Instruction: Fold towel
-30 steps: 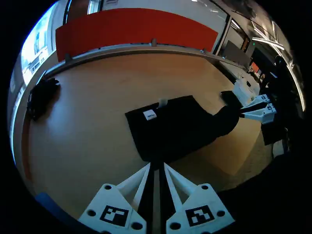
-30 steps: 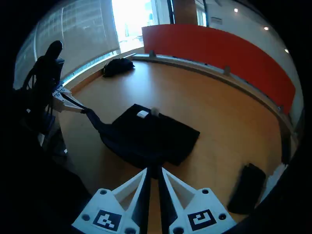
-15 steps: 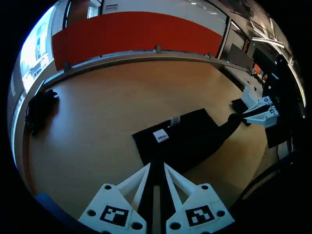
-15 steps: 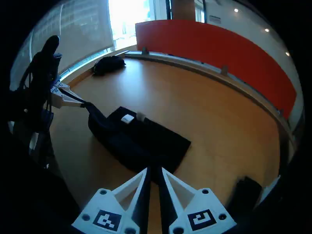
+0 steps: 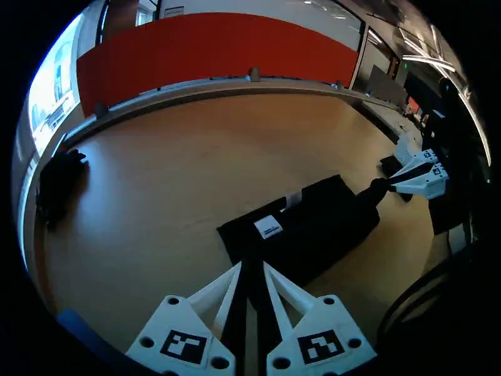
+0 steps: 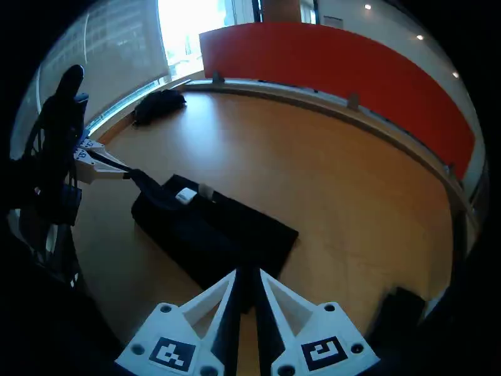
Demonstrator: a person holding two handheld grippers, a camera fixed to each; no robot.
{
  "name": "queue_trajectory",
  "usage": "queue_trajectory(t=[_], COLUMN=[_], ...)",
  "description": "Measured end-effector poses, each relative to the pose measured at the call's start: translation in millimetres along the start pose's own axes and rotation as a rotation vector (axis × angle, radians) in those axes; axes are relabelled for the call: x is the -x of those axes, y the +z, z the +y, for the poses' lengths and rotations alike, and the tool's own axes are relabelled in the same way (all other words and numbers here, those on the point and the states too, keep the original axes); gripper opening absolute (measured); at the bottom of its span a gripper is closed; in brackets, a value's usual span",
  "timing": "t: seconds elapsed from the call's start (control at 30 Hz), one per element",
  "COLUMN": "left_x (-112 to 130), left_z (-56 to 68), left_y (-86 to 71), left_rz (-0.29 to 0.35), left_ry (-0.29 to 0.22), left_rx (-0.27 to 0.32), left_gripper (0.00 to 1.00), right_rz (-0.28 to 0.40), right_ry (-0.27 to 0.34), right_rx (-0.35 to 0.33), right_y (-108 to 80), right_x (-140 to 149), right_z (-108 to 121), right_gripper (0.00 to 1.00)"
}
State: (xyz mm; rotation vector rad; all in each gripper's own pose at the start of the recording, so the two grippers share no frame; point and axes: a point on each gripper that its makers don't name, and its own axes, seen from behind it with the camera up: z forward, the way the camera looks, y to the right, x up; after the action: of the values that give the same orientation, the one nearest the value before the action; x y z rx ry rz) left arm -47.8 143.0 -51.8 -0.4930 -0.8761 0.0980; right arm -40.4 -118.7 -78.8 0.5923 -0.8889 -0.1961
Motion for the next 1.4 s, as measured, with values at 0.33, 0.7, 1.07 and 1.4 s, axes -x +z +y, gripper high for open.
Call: queue_trajectory(t=[0.33, 0.7, 1.07, 1.4], left_x=[6, 7, 1, -2], left_z=[-7.4, -17.3, -28.2, -37.4], left_y=[25.7, 56.1, 71.9, 72.9], left_rz=[-0.030, -0.044, -0.038, -0.031], left_ry=[0.002, -0.002, 0.010, 0.006], left_rx=[0.000, -0.009, -0.026, -0.055], left_gripper=[0.08, 0.08, 0.13, 0.18], right_rz=[-0.043, -0.068, -0.073, -0.063], right_ry=[0.014, 0.041, 0.077, 0.080], right_rx=[0.005, 0.024, 0.079, 0.137], right_y=[21.1, 48.5, 63.1, 66.8], right_x=[6, 7, 6, 2], right_z=[13, 25, 38, 52], right_gripper=[0.12, 0.12, 0.26, 0.37])
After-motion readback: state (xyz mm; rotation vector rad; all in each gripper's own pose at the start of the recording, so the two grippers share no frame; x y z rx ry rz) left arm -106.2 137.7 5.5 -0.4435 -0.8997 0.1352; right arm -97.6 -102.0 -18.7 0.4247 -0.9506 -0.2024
